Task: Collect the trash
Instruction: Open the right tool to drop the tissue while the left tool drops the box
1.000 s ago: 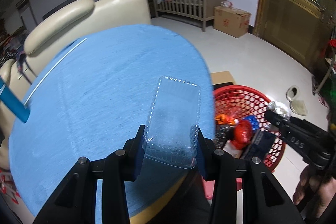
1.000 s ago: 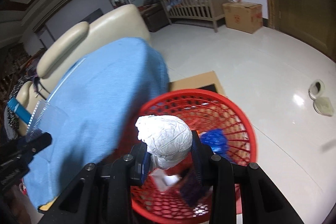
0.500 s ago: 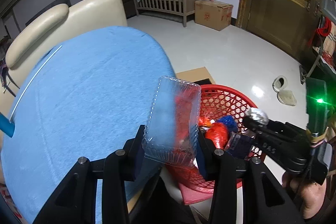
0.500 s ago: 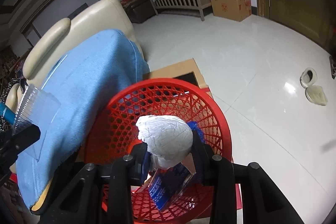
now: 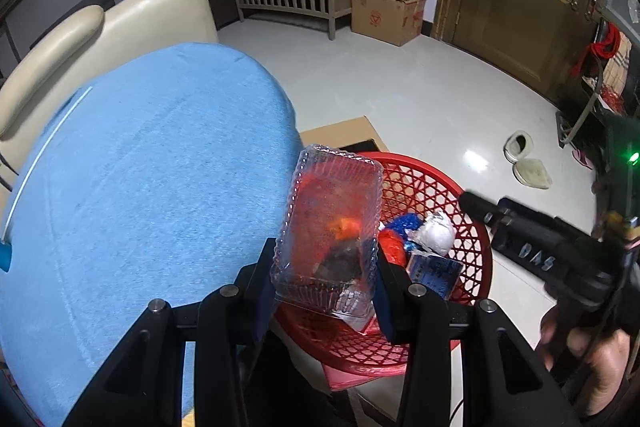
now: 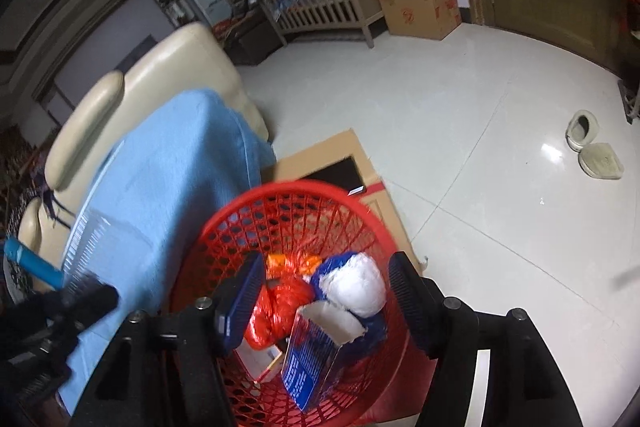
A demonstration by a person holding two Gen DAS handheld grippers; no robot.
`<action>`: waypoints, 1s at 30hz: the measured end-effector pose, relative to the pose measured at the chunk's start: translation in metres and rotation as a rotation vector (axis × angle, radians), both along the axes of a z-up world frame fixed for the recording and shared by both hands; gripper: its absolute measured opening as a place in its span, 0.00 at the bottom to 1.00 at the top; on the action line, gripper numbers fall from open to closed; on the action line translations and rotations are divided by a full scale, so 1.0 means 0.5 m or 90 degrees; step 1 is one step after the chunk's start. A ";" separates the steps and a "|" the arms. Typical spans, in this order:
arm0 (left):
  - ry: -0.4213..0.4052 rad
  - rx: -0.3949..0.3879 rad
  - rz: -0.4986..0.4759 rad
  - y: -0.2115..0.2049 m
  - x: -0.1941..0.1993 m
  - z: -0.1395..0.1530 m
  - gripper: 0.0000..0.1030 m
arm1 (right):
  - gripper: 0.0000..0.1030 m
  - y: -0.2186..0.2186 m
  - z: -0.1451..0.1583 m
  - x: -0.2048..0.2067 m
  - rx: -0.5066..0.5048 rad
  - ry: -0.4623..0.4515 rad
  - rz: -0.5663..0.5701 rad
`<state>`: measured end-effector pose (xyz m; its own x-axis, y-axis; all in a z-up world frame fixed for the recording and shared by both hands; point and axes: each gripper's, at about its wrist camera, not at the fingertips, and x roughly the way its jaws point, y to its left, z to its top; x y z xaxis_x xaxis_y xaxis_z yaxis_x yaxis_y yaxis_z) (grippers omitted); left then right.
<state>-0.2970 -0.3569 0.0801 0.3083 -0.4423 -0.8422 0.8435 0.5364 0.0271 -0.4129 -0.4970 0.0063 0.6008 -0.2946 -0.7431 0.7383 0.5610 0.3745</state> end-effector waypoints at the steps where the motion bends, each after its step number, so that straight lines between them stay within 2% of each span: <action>1: 0.005 0.003 -0.004 -0.005 -0.002 -0.005 0.43 | 0.67 -0.004 0.008 -0.007 -0.002 -0.008 -0.008; 11: 0.031 0.029 -0.027 -0.044 -0.019 -0.041 0.43 | 0.67 -0.027 0.060 -0.041 -0.012 -0.066 -0.040; 16: 0.041 0.028 -0.026 -0.057 -0.014 -0.041 0.52 | 0.67 -0.029 0.064 -0.041 -0.010 -0.072 -0.042; 20: 0.037 0.036 -0.040 -0.064 -0.020 -0.040 0.67 | 0.67 -0.031 0.065 -0.045 -0.011 -0.073 -0.042; 30: 0.008 0.039 -0.035 -0.059 -0.020 -0.032 0.67 | 0.67 -0.025 0.076 -0.041 -0.020 -0.078 -0.039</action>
